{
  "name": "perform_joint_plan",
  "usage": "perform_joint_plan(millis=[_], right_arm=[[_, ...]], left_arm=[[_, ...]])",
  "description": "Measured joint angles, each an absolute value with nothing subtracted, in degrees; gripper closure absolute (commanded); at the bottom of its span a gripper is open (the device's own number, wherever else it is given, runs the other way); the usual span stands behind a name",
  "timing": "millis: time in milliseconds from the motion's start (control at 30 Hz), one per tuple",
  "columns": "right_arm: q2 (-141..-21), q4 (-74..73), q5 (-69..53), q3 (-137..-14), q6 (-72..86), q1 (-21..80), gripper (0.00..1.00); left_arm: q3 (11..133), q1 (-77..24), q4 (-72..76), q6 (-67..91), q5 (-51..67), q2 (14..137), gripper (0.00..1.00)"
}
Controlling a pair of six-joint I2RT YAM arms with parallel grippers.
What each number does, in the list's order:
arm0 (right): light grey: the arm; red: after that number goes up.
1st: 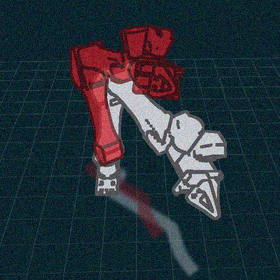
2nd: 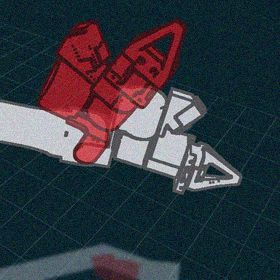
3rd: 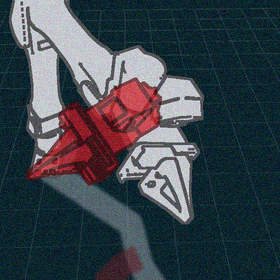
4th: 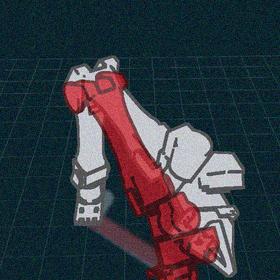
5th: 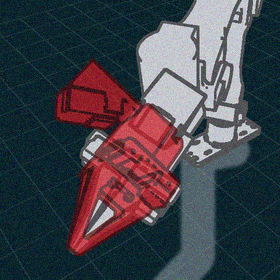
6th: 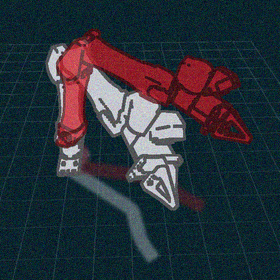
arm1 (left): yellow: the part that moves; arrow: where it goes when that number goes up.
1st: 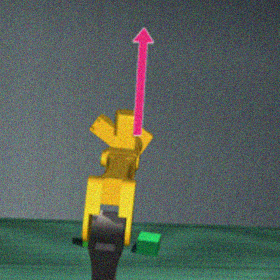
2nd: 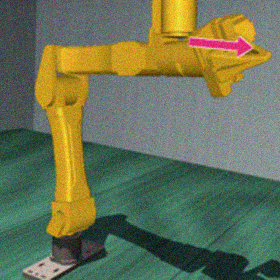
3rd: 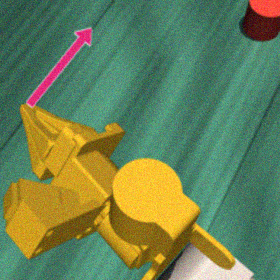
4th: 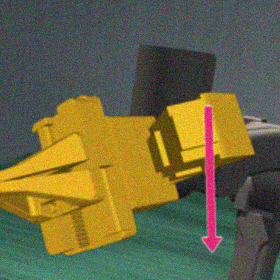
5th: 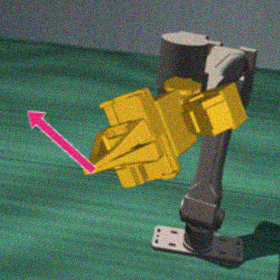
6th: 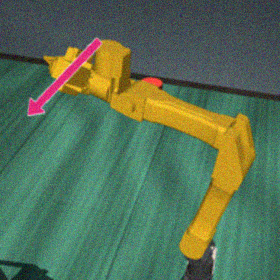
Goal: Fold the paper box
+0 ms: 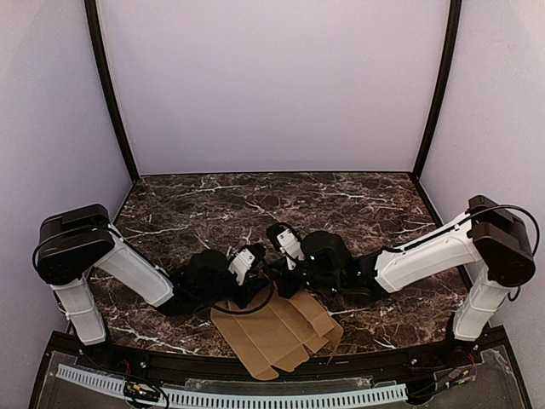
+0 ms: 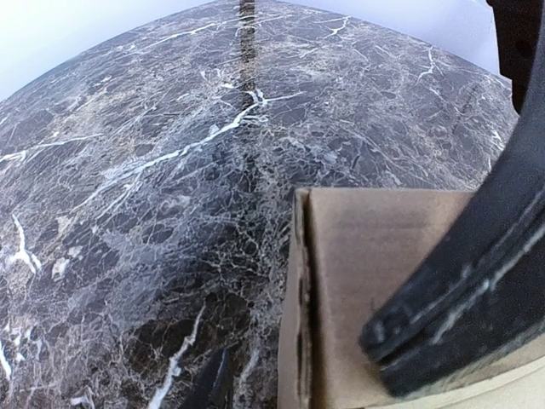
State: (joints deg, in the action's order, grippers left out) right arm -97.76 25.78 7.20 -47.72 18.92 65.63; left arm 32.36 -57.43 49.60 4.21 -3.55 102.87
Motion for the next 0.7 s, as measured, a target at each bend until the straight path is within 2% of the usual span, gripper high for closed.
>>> perform_joint_plan(millis=[300, 467, 700], right_arm=[[-99.5, 26.9, 7.2, -48.2, 19.6, 65.8, 1.0], [-99.8, 27.0, 7.3, -48.2, 19.8, 66.1, 1.0], [-99.8, 24.8, 7.4, -49.5, 19.7, 66.1, 1.0]], left_arm=[[30.6, -57.6, 51.7, 5.0, -4.2, 103.1, 0.71], [30.3, -57.6, 52.7, 5.4, -4.2, 103.6, 0.79], [30.3, -57.8, 53.6, 5.4, -4.1, 104.5, 0.77]])
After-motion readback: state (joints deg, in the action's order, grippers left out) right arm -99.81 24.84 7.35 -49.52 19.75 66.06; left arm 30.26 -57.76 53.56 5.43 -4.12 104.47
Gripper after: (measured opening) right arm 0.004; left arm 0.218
